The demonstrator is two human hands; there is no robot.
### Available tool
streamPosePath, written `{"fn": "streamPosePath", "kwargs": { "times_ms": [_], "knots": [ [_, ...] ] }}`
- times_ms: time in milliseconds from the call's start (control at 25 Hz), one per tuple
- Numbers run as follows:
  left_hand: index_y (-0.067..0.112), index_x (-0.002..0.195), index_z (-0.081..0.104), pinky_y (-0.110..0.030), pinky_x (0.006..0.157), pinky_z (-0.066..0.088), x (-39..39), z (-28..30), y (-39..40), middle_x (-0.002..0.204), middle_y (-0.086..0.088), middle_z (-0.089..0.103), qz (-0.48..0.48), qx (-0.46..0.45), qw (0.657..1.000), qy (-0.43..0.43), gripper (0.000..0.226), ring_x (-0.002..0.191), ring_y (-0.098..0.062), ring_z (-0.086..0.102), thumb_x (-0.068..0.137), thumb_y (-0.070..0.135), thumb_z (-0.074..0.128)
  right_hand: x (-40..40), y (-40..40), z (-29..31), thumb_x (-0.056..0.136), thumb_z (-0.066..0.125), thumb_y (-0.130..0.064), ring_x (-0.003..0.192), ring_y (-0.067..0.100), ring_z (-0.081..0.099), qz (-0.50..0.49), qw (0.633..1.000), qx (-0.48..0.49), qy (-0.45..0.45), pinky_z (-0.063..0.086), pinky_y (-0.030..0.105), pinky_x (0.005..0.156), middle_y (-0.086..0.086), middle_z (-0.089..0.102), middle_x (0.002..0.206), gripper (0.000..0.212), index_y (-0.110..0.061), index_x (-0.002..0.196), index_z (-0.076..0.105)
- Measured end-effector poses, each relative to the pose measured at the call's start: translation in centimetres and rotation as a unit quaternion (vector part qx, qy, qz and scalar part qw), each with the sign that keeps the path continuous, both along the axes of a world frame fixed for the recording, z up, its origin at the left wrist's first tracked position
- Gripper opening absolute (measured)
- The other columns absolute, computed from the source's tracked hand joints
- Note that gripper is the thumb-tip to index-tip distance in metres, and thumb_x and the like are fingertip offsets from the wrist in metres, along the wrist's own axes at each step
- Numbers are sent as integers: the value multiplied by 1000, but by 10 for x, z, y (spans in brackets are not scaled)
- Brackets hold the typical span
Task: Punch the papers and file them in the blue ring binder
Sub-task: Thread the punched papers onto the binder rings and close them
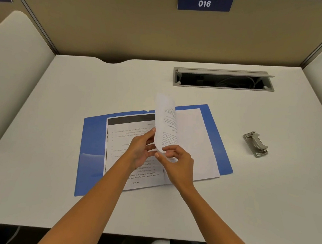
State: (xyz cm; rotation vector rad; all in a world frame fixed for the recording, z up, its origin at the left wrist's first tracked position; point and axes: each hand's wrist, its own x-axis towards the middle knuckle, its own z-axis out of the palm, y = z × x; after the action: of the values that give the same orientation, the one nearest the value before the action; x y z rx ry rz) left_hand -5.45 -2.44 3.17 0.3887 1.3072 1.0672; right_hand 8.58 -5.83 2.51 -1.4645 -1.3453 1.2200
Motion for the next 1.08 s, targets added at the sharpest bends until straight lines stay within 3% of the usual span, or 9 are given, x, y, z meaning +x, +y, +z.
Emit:
{"fn": "streamPosePath", "kwargs": {
  "times_ms": [120,240,360,560,680,840,920,1080],
  "knots": [
    [12,118,66,-37,76,58,5,-2,-1,106,-8,75,1,5,1000,-17,29,94,-26,72,97,28,55,-2,0,0,66,72,-59,95,9,61,-7,1000,-12,17,47,12,75,-23,63,100,40,-34,95,63],
    [12,118,65,-45,88,57,12,-6,-1,110,-10,74,-23,1,999,-34,27,100,-30,71,97,25,57,3,5,-2,72,66,-55,99,12,60,-24,999,-23,23,49,18,81,-14,59,118,43,-33,107,57],
    [12,119,66,-48,95,53,19,-9,0,113,-11,73,-42,2,999,-33,30,106,-32,69,93,25,63,12,13,-4,78,66,-48,97,10,60,-22,999,-28,8,44,9,75,-8,60,124,42,-29,114,57],
    [14,108,72,-40,88,56,29,-11,2,108,-11,73,-47,-1,998,-41,24,97,-24,69,88,26,69,22,18,-5,78,69,-44,96,8,61,-30,999,-28,6,48,14,81,-10,62,117,45,-26,119,59],
    [11,106,72,-36,82,58,32,-11,3,105,-11,74,-39,-7,998,-47,23,97,-23,70,88,24,68,27,20,0,80,69,-38,92,6,59,-30,999,-32,2,45,2,68,-13,60,113,47,-20,123,59],
    [13,107,72,-34,76,60,38,-11,4,108,-10,73,-38,-8,998,-52,21,98,-22,70,89,24,66,33,23,0,81,69,-36,86,3,60,-28,999,-40,-3,43,1,65,-3,64,121,49,-17,125,60],
    [14,106,72,-35,78,60,40,-12,4,110,-10,73,-36,-7,998,-51,20,98,-22,70,89,24,66,36,24,0,82,68,-35,85,2,60,-22,999,-41,-5,44,4,71,-1,65,122,47,-16,125,61],
    [13,110,71,-35,81,59,41,-14,5,111,-9,73,-36,-4,998,-45,23,97,-20,71,90,24,65,37,24,6,79,64,-40,92,6,58,-13,999,-45,-3,47,26,90,2,64,123,51,-16,124,60]
  ]
}}
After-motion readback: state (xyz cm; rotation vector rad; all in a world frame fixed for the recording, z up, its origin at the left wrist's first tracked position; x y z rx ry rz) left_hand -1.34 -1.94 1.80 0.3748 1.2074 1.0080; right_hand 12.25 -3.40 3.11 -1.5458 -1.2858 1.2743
